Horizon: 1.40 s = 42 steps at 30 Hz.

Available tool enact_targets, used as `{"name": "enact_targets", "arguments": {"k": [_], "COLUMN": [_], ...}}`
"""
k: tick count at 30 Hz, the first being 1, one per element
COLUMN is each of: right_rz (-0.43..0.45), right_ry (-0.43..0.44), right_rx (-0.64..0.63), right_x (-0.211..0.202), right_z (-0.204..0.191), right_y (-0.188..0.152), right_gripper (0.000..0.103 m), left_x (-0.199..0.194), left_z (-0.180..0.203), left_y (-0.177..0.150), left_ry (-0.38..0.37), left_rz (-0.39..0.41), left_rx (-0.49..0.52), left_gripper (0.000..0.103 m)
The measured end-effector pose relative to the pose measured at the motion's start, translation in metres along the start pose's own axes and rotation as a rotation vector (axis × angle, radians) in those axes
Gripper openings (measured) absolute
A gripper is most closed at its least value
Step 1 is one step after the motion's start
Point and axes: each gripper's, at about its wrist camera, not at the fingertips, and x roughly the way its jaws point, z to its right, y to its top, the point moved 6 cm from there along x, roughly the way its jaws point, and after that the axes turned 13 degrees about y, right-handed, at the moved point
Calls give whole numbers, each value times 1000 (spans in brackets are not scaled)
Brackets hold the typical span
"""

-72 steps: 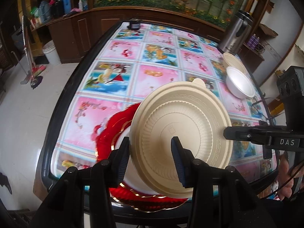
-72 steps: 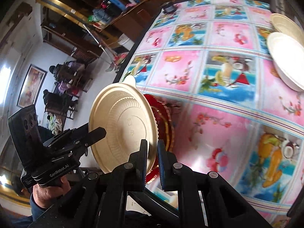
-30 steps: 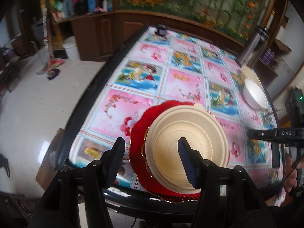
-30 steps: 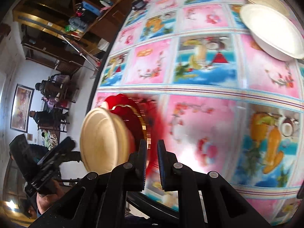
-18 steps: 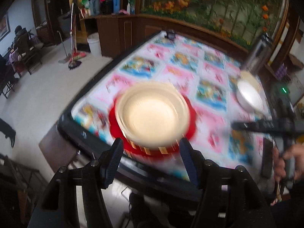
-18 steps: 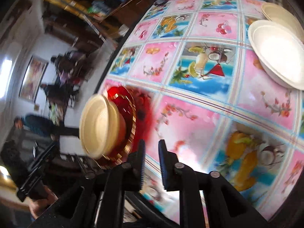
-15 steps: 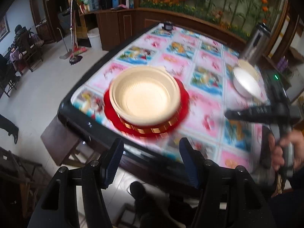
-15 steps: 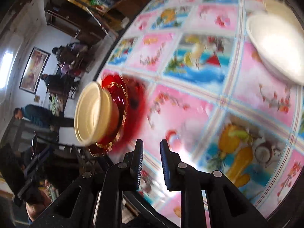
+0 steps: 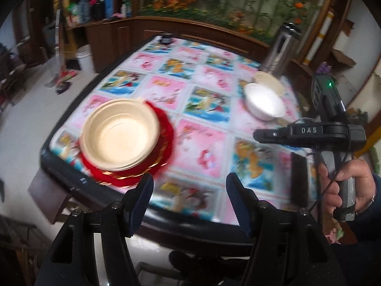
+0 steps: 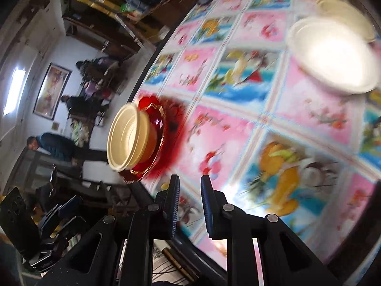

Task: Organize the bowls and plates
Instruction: 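Move the left gripper toward the white plate beside the beige bowl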

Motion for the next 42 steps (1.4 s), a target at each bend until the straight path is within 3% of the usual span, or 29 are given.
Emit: {"name": "enact_targets", "arguments": {"k": [5, 14, 20, 28, 42], "right_rz": [93, 215, 251, 237, 291], "right_ry": [-33, -114, -142, -115, -83], "right_rx": [-32, 18, 11, 7, 8], "right_x": [-41, -95, -123, -131, -175], "right_z": [-15, -17, -26, -14, 16], "right_y": [8, 4, 1, 7, 57], "right_gripper": [20, 23, 23, 23, 23], "left_x": [0, -2, 14, 29, 62], "left_z": [19, 36, 52, 69, 94], "left_y": [8, 30, 33, 39, 69], "left_ry": [-65, -148, -195, -177, -137], "left_rz": [22, 79, 51, 7, -52], "left_rx": [67, 144, 155, 150, 166], "left_gripper": [64, 68, 68, 68, 68]}}
